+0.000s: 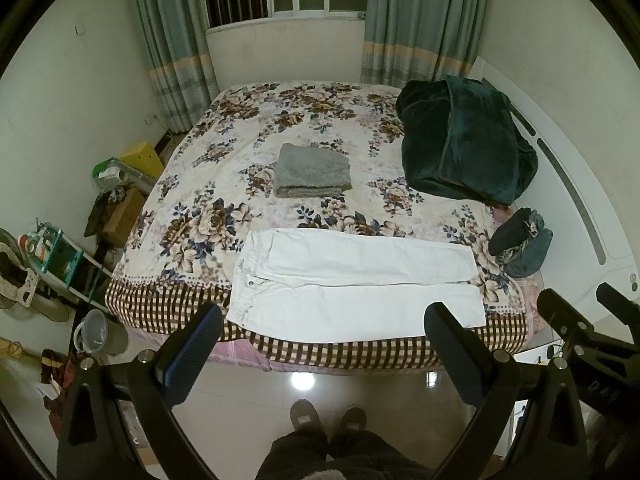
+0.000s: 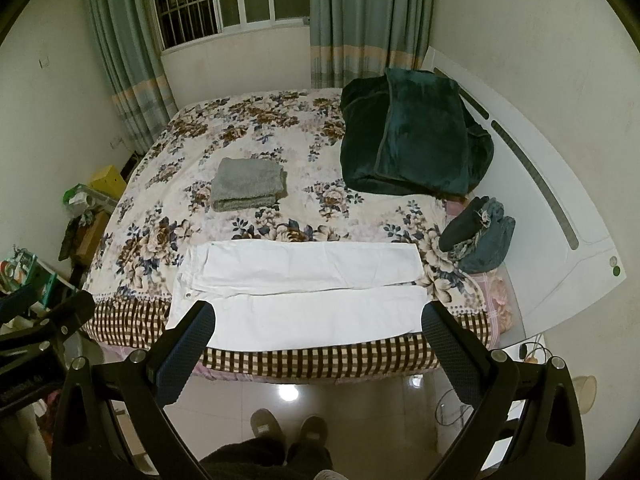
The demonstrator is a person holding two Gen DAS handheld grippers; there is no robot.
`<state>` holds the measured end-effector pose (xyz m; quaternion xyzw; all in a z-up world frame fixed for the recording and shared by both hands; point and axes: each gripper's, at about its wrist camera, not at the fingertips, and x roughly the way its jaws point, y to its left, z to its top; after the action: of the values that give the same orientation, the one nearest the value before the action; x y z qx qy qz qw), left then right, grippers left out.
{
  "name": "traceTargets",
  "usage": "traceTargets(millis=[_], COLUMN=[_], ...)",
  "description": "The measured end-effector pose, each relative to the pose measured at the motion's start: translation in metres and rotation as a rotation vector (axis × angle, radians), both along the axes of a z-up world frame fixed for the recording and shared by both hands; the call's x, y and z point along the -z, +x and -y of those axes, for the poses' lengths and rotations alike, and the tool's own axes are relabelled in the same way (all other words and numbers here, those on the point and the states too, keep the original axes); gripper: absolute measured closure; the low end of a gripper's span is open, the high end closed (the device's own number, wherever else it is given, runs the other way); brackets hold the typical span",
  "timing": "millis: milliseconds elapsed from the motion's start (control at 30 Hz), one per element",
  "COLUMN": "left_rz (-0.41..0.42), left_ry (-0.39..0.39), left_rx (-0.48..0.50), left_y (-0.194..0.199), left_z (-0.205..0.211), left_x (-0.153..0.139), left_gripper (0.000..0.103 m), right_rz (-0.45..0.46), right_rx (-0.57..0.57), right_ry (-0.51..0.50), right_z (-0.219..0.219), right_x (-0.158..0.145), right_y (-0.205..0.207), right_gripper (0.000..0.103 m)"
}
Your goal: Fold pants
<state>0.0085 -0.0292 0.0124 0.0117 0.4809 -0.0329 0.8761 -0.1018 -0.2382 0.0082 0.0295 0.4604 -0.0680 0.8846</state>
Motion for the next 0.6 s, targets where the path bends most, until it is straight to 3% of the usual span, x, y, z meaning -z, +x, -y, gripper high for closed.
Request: traceTargets(millis=[133, 300, 433, 600], left_rz=[0.001, 0.03, 0.003, -0.122], left_ry=[0.002, 0.042, 0.109, 0.16], left_rx=[-0.027, -0.12, -0.181, -0.223], left_y=[0.009, 0.048, 0.093, 0.167], left_z=[0.007, 0.012, 0.013, 0.013], left_x=[0.01, 0.041, 0.084, 0.159], left_gripper=[0.0, 0.0, 0.0, 0.0], right_rz=[-0.018, -0.05, -0.092, -0.169], right_rx=[0.004, 0.054, 0.11, 0.185], right_ry=[0.004, 0.009, 0.004, -0.011], right_z=[0.011, 0.04, 0.066, 0.097], right_x=[0.014, 0.057, 0.107, 0.185], right_y=[0.009, 0.044, 0.09, 0.168], right_gripper=[0.0, 0.0, 0.0, 0.0])
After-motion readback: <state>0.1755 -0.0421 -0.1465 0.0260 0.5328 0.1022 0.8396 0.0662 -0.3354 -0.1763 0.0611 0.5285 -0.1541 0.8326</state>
